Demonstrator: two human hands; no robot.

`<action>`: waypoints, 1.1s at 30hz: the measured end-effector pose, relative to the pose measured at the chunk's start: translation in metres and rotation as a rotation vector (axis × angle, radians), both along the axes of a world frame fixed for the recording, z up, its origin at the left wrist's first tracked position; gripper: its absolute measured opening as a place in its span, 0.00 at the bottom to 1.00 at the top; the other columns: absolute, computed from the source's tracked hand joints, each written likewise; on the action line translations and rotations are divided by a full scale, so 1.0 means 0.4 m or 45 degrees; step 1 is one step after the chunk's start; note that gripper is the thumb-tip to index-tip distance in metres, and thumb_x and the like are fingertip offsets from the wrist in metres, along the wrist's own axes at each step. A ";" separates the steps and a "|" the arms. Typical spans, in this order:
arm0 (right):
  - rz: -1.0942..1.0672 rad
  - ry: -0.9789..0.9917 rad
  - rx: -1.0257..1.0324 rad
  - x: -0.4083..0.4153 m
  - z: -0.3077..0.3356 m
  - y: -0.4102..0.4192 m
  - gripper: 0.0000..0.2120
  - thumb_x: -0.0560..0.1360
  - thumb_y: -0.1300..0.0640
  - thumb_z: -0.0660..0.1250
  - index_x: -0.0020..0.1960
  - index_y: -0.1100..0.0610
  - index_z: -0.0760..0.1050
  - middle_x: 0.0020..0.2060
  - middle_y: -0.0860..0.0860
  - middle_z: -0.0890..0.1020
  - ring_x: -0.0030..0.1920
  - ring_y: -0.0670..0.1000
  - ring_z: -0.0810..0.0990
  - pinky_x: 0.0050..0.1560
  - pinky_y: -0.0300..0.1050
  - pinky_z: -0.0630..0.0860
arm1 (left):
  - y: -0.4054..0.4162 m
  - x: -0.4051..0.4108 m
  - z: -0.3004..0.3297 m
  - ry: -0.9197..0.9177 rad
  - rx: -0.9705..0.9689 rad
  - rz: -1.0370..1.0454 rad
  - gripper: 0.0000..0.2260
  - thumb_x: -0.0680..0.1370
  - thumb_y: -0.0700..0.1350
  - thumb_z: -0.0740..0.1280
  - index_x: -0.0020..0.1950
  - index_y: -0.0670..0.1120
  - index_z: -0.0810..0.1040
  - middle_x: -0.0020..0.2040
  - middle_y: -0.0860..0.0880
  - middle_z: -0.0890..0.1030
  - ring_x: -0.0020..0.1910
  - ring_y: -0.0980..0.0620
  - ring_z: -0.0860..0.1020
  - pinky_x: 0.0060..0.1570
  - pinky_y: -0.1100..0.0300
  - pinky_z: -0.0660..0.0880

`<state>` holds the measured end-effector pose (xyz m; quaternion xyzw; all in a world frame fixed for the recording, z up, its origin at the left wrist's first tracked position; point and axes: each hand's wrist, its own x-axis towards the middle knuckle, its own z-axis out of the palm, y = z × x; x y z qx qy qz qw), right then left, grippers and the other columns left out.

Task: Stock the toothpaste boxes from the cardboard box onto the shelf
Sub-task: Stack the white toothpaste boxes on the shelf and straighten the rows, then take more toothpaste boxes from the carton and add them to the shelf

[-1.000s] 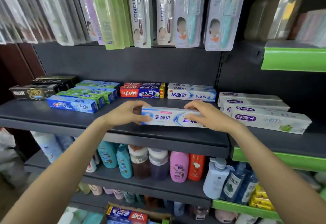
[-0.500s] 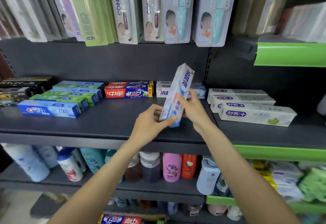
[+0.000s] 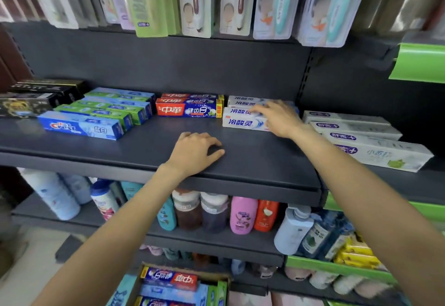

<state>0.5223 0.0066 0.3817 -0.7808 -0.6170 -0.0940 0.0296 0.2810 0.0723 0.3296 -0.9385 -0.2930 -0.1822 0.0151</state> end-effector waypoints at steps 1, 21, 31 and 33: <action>-0.040 -0.029 0.047 -0.003 -0.012 -0.003 0.27 0.74 0.68 0.59 0.68 0.46 0.67 0.67 0.54 0.69 0.64 0.60 0.67 0.62 0.51 0.64 | 0.002 0.000 0.001 -0.008 -0.021 -0.011 0.16 0.78 0.59 0.59 0.60 0.54 0.78 0.59 0.52 0.79 0.57 0.49 0.77 0.62 0.52 0.67; -0.011 0.610 -0.221 -0.707 -0.646 -0.392 0.17 0.78 0.55 0.59 0.66 0.51 0.68 0.56 0.50 0.79 0.51 0.57 0.79 0.42 0.49 0.75 | -0.269 -0.563 -0.547 -0.383 -0.731 0.155 0.10 0.76 0.52 0.59 0.55 0.53 0.76 0.46 0.51 0.82 0.44 0.54 0.77 0.43 0.57 0.74; -0.112 0.656 -0.673 -0.746 -1.035 -0.429 0.28 0.77 0.57 0.61 0.75 0.54 0.56 0.67 0.55 0.68 0.67 0.58 0.66 0.68 0.50 0.63 | -0.243 -0.607 -0.942 0.816 -1.033 0.019 0.26 0.74 0.53 0.68 0.71 0.53 0.66 0.69 0.49 0.70 0.66 0.46 0.69 0.61 0.54 0.69; 0.036 0.569 -0.679 -0.744 -1.075 -0.420 0.29 0.77 0.58 0.62 0.75 0.53 0.56 0.67 0.54 0.68 0.67 0.57 0.65 0.67 0.48 0.61 | -0.241 -0.600 -1.002 0.936 -1.012 -0.036 0.28 0.72 0.55 0.70 0.70 0.54 0.65 0.68 0.50 0.71 0.65 0.47 0.70 0.61 0.53 0.70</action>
